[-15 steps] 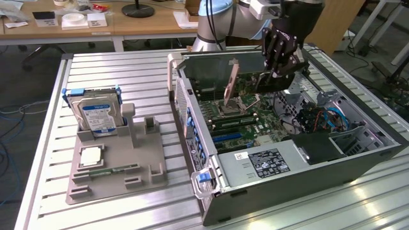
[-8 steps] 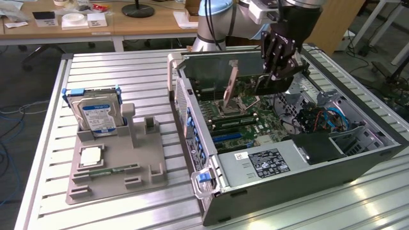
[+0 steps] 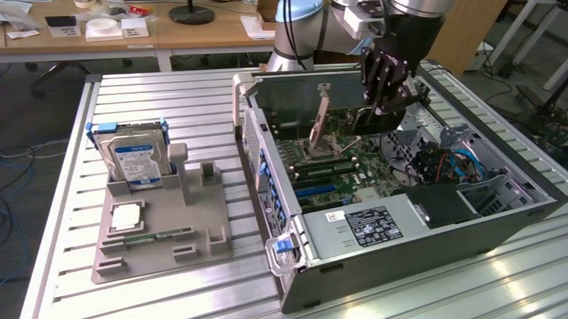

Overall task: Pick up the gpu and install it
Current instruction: 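Insert the gpu into the slot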

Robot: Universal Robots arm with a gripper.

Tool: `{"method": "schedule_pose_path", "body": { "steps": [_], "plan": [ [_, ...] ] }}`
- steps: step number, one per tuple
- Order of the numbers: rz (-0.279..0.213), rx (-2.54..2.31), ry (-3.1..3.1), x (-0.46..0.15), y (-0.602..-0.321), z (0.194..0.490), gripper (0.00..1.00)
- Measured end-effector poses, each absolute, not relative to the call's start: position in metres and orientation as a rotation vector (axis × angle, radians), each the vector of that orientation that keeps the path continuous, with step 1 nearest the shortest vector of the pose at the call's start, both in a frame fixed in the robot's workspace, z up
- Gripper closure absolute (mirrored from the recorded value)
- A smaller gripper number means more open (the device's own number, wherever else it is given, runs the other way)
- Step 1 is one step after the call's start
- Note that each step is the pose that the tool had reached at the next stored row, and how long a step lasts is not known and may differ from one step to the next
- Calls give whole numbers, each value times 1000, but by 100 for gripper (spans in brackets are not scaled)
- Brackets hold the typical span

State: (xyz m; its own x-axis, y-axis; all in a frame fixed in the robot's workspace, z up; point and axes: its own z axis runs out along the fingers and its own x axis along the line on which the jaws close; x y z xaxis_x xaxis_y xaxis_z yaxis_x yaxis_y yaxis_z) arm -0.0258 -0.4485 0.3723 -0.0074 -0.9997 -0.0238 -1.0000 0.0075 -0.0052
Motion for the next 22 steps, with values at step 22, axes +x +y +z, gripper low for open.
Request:
{"method": "schedule_pose_path", "body": {
  "steps": [22],
  "plan": [
    [9, -2195, 2207, -31, -451, 353, 73]
  ]
}}
